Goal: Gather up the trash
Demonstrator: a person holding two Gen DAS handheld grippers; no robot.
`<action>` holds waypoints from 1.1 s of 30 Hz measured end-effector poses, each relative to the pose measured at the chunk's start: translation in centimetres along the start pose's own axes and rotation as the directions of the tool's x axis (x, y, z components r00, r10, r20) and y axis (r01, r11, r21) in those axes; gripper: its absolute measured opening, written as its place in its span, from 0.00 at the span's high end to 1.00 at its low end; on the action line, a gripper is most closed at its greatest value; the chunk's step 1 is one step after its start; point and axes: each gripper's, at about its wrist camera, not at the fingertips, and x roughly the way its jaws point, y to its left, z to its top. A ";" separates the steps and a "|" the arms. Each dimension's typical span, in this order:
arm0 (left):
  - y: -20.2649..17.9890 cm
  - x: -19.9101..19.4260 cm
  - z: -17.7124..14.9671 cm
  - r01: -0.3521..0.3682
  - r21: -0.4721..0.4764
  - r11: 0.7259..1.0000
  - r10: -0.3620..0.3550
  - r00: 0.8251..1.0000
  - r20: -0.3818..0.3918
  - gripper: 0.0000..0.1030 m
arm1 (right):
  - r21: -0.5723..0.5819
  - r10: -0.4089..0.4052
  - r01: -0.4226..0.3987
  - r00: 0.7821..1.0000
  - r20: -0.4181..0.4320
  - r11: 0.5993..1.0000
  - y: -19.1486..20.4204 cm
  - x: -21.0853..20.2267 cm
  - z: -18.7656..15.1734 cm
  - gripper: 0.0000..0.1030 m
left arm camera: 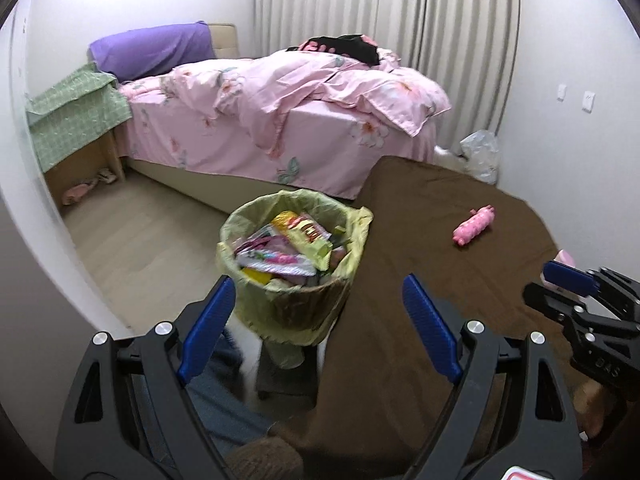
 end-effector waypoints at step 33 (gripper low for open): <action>0.7 -1.3 -1.0 -0.023 -0.014 1.000 0.022 0.999 -0.039 0.21 | 0.011 0.000 0.000 1.000 -0.012 1.000 1.7 -0.4 -0.7 0.58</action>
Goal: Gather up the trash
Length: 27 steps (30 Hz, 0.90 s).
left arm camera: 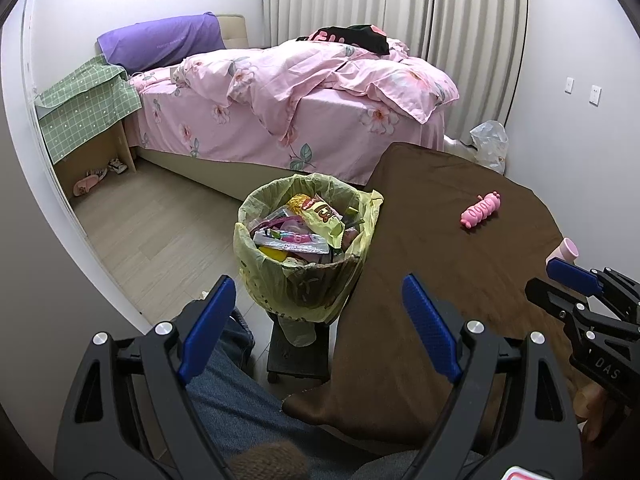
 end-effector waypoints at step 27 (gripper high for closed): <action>0.3 0.1 0.1 0.002 0.003 1.000 -0.002 1.000 0.000 0.21 | 0.002 0.000 0.000 1.000 0.000 1.000 -0.2 0.0 -0.1 0.58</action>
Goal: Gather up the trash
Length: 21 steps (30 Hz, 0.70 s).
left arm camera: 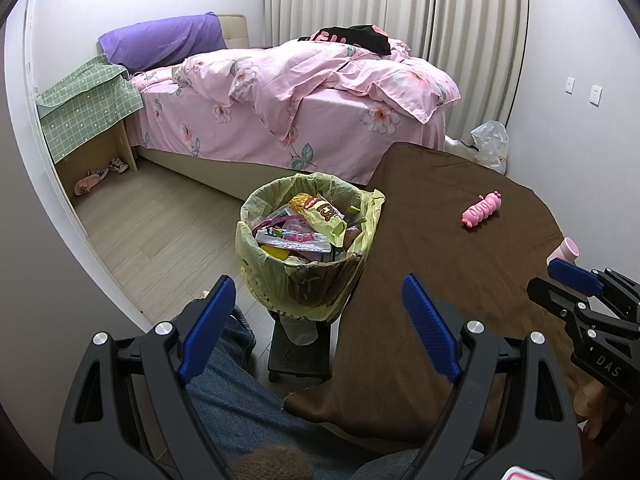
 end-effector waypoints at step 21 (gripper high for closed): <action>0.2 0.0 -0.2 -0.005 -0.008 1.000 0.005 1.000 0.002 0.21 | 0.000 0.002 -0.002 1.000 0.000 1.000 0.1 0.0 0.0 0.58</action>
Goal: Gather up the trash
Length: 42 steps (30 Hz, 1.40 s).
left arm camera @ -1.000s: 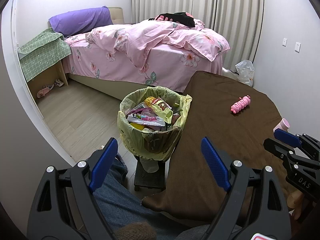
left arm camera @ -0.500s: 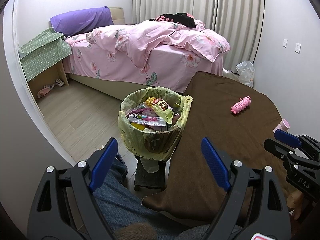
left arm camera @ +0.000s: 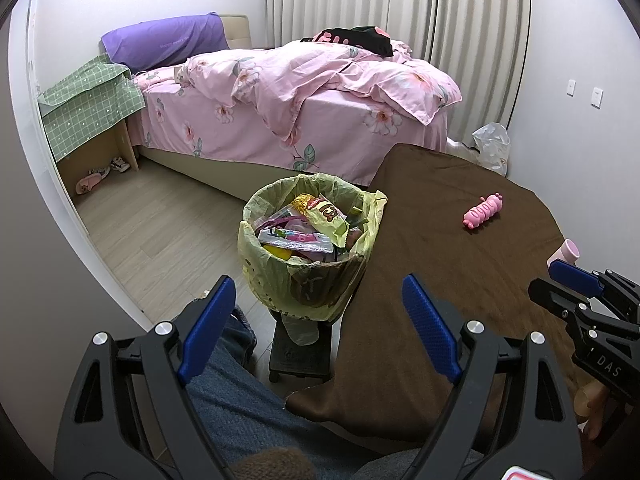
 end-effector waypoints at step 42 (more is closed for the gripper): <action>-5.3 8.0 -0.4 0.122 0.054 0.991 -0.110 0.976 -0.188 0.21 | 0.026 -0.059 0.058 0.998 0.012 0.998 -5.4 2.6 -0.8 0.50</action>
